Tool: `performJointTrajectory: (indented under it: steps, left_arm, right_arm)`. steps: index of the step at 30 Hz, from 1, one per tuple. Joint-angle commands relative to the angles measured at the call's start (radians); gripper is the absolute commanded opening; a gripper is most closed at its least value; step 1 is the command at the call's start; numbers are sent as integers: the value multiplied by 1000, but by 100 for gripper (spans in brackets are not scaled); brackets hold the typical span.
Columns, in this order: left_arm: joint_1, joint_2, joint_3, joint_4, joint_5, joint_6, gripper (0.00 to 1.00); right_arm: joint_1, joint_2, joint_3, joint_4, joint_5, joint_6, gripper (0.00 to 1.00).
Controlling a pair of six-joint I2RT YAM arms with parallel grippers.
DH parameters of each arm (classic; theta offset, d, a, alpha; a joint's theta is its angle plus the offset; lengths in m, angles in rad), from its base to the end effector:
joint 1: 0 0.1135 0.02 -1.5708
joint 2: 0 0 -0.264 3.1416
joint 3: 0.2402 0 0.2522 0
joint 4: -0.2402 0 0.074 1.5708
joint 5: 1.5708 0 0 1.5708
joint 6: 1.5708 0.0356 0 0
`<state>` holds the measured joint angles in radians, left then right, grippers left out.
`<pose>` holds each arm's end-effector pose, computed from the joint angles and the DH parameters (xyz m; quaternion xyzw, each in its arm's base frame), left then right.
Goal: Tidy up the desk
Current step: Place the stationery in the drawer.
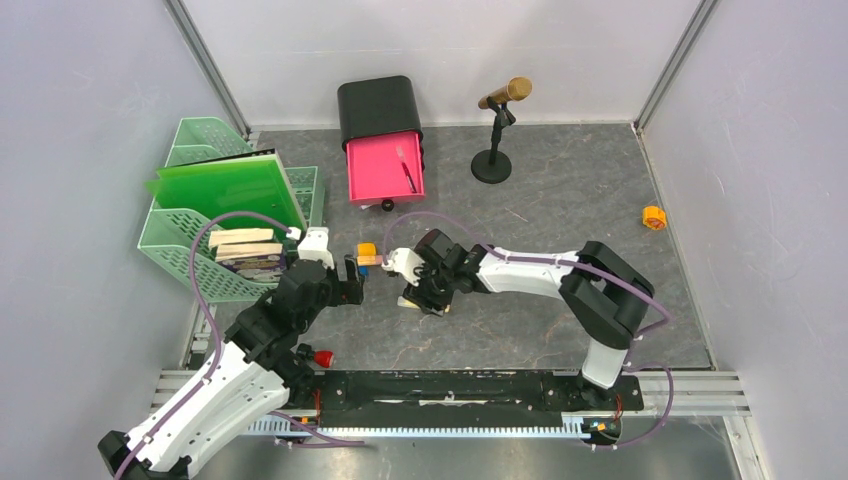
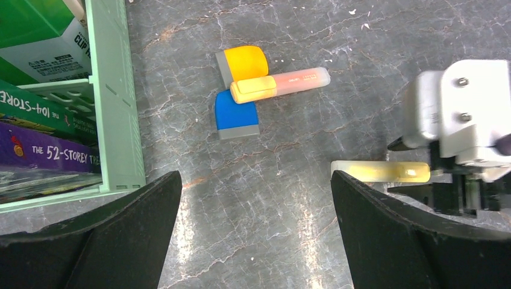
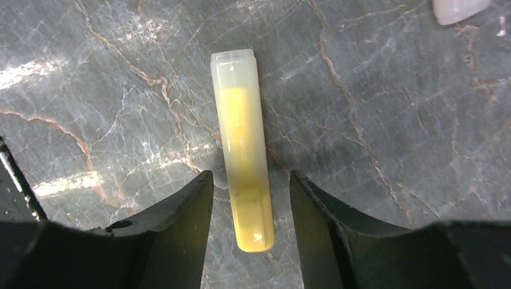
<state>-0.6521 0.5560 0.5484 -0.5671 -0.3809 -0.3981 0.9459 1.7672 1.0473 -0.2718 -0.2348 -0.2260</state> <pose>0.1122 -0.0690 0.2528 0.0196 0.8671 -0.0912 0.4892 0.2008 0.2925 0.1651 -0.5542 0.7745 0.2049 0.2258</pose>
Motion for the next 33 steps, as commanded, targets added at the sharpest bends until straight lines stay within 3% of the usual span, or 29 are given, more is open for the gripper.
performJointTrajectory:
  steps: [1, 4, 15, 23, 33]
  left_arm:
    - [-6, -3, 24, 35, 10, 26, 100]
    - [-6, -6, 25, 35, 9, 25, 100]
    - [-11, 1, 24, 38, 22, 27, 100]
    - [-22, 12, 26, 41, 42, 30, 100]
    - [-30, 21, 26, 48, 64, 31, 100]
  right_arm:
    - [16, 59, 71, -51, 43, 5, 53]
    - [24, 82, 84, -67, 64, 8, 48]
    - [25, 59, 50, -62, 57, 43, 1]
    - [25, -142, -17, 41, -18, 198, 0]
    - [24, -466, -134, 87, 105, 316, 0]
